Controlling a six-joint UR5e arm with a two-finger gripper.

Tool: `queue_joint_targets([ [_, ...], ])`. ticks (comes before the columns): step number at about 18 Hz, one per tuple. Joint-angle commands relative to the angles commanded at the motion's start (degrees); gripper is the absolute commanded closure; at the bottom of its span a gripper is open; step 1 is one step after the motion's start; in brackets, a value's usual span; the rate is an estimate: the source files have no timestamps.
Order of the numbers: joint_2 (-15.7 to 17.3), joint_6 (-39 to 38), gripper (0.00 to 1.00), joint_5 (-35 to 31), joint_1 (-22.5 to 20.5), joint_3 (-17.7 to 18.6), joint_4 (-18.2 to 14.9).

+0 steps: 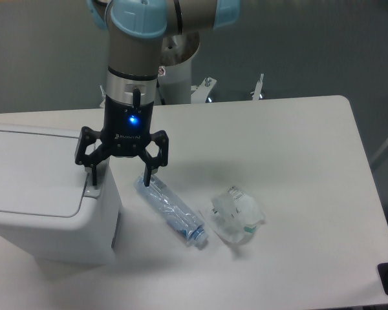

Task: Open the trash can
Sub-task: 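Lift the gripper away from the trash can as the lid opens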

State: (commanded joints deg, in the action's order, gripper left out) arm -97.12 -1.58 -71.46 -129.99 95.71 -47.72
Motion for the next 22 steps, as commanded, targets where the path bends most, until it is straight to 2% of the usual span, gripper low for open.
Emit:
queue_joint_targets([
  [5, 0.17, 0.00, 0.00, 0.00, 0.00, -0.44, 0.09],
  [12, 2.19, 0.00, 0.00, 0.70, -0.87, -2.11, 0.09],
  [14, 3.07, 0.00, 0.00, 0.62, -2.19, -2.29, 0.09],
  [19, 5.01, 1.23, 0.00, -0.35, -8.96, -2.46, 0.09],
  [22, 5.19, 6.40, 0.00, -2.45, -12.29, -2.37, 0.00],
])
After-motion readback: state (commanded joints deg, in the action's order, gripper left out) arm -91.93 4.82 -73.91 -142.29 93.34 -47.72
